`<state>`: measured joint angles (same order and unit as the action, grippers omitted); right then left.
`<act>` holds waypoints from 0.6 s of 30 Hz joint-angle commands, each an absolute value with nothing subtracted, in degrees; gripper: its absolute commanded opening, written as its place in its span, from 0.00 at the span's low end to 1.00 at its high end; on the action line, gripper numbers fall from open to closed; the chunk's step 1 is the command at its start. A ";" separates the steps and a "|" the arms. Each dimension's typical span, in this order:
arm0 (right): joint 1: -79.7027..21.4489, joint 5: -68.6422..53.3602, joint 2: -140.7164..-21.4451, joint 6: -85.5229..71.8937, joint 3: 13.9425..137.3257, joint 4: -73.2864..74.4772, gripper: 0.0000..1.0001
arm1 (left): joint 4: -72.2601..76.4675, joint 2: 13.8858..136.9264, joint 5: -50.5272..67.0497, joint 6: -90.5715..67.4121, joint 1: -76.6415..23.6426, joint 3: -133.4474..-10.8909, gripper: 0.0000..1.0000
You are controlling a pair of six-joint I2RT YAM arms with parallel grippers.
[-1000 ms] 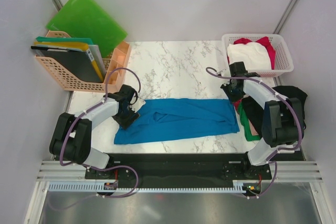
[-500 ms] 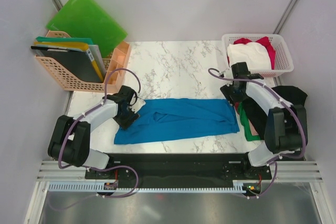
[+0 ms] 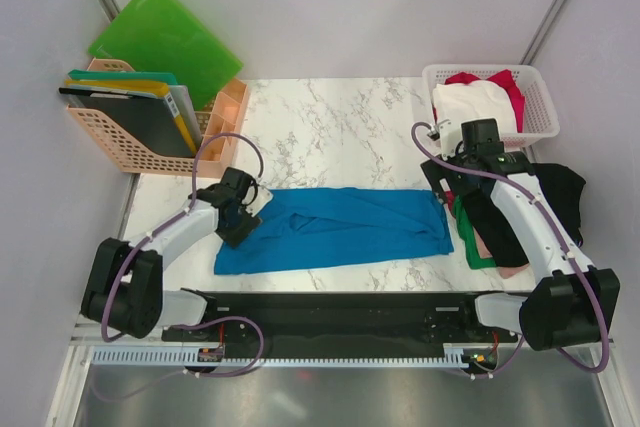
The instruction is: Fold and stack the t-shirts
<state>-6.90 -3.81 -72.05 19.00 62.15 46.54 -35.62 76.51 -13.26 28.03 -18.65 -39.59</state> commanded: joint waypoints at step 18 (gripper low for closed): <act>-14.93 -14.15 -85.43 15.56 63.37 42.28 0.93 | -34.81 64.50 -4.83 30.06 -18.54 -45.61 0.77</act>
<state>-14.15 -12.67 -85.06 16.19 60.01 44.10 -35.97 63.31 -7.42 29.80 -18.50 -42.50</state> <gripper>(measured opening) 0.926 0.768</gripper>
